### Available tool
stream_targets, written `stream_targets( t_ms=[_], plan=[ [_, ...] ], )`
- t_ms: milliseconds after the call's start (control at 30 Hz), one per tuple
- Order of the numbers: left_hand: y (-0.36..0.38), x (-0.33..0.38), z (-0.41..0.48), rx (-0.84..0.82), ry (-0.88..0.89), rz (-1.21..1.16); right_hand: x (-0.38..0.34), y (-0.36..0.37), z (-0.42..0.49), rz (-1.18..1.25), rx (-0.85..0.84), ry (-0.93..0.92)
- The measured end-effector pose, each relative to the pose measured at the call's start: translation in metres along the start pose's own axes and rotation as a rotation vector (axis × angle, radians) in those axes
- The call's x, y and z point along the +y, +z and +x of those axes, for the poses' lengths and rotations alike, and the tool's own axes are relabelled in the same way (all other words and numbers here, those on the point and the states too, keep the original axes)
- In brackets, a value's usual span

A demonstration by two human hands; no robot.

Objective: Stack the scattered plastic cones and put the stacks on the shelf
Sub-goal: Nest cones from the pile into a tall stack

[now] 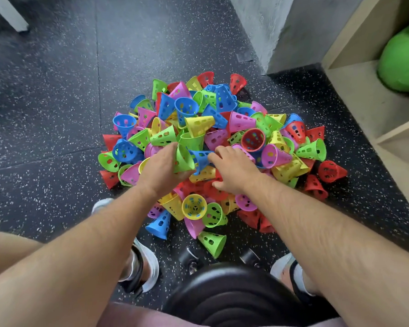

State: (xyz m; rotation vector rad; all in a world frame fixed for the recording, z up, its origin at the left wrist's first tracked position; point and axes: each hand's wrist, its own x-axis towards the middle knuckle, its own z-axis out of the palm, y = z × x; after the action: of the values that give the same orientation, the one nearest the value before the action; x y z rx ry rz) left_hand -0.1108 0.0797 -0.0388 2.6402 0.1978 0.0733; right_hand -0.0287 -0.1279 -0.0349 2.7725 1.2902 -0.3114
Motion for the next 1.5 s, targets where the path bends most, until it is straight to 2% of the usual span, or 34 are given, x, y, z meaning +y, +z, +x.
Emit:
stream_targets(
  t_ms=[267, 367, 467, 667, 767, 833, 967, 1133, 1233, 1300, 1400, 1500],
  plan=[
    [0.004, 0.013, 0.002, -0.04, 0.059, 0.018, 0.003, 0.001, 0.005, 0.2, -0.022, 0.132],
    [0.006, 0.018, 0.005, -0.03, 0.061, 0.019, 0.012, -0.005, 0.001, 0.316, 0.028, 0.146],
    [0.008, 0.024, 0.01, -0.014, 0.065, 0.011, 0.027, -0.016, -0.007, 0.51, 0.159, 0.225],
    [0.012, 0.041, 0.02, 0.024, 0.042, -0.074, 0.04, -0.043, -0.015, 0.843, 0.556, 0.448],
    [0.012, 0.049, 0.026, 0.096, 0.09, -0.136, 0.029, -0.057, -0.009, 0.993, 0.693, 0.469],
    [0.011, 0.053, 0.031, 0.103, 0.085, -0.165, 0.019, -0.063, -0.005, 1.064, 0.725, 0.444],
    [0.007, 0.059, 0.035, 0.146, 0.093, -0.289, 0.005, -0.066, 0.003, 1.106, 0.696, 0.343],
    [0.0, 0.058, 0.039, 0.239, 0.09, -0.345, -0.006, -0.058, 0.012, 1.09, 0.463, 0.252],
    [-0.001, 0.049, 0.036, 0.231, -0.004, -0.334, -0.007, -0.057, 0.018, 1.11, 0.355, 0.229],
    [-0.002, 0.039, 0.033, 0.228, -0.054, -0.315, -0.008, -0.057, 0.024, 1.038, 0.281, 0.215],
    [-0.006, 0.021, 0.03, 0.248, -0.093, -0.261, -0.011, -0.053, 0.033, 0.922, 0.308, 0.248],
    [-0.01, 0.005, 0.023, 0.268, -0.135, -0.229, -0.014, -0.051, 0.044, 0.645, 0.302, 0.194]
  ],
)
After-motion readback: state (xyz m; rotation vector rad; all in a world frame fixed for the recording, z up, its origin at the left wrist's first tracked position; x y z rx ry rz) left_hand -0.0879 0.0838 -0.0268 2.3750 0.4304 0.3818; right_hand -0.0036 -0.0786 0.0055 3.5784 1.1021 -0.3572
